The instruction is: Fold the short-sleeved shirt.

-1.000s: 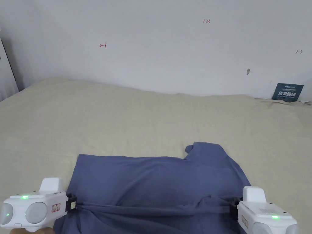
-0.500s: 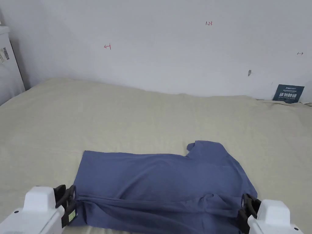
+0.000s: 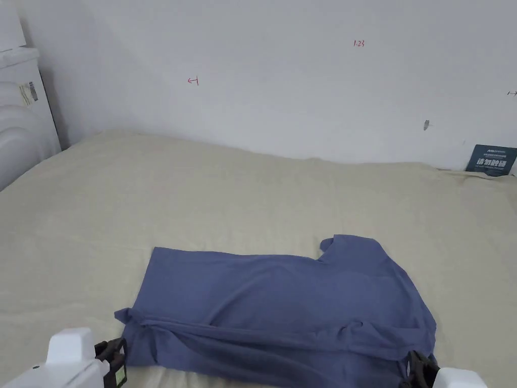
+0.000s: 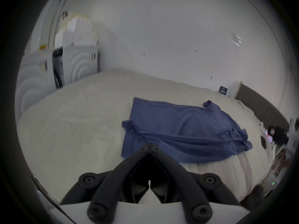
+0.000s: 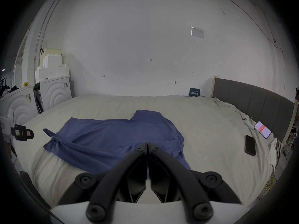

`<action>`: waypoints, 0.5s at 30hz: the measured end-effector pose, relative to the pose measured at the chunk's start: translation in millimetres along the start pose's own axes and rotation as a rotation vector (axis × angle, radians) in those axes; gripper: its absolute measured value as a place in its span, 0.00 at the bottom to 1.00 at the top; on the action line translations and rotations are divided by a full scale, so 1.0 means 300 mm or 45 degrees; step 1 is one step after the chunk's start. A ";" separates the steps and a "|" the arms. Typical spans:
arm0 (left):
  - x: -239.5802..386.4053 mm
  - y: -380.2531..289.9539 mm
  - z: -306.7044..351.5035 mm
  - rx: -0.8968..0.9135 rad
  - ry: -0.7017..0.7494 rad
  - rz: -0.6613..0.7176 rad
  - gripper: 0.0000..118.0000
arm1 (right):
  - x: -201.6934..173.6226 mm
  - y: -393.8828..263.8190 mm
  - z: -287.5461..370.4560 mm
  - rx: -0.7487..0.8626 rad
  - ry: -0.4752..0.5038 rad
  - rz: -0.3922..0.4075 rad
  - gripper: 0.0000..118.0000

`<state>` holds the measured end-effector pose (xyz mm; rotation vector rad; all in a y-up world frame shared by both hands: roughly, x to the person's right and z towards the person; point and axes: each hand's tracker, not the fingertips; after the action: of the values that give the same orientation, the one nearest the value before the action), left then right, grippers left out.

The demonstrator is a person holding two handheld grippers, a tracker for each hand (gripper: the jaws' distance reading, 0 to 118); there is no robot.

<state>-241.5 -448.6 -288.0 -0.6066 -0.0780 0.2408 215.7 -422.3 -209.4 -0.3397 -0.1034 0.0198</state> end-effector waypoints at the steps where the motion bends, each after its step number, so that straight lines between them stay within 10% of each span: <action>1: -0.028 0.017 -0.032 -0.043 -0.002 0.029 0.00 | -0.001 -0.002 -0.001 -0.009 0.000 0.004 0.00; 9: -0.027 0.091 -0.172 -0.270 0.038 -0.016 0.02 | 0.011 -0.024 -0.021 -0.043 -0.005 0.022 0.01; 13: -0.012 0.089 -0.242 -0.410 0.096 -0.057 0.46 | 0.018 -0.036 -0.027 -0.062 -0.013 0.023 0.01; 15: 0.001 0.077 -0.267 -0.424 0.115 -0.061 0.52 | 0.021 -0.041 -0.027 -0.068 -0.014 0.022 0.01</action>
<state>-234.4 -474.6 -367.0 -0.9449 -0.0457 0.1546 223.0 -436.3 -212.3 -0.3940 -0.1120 0.0363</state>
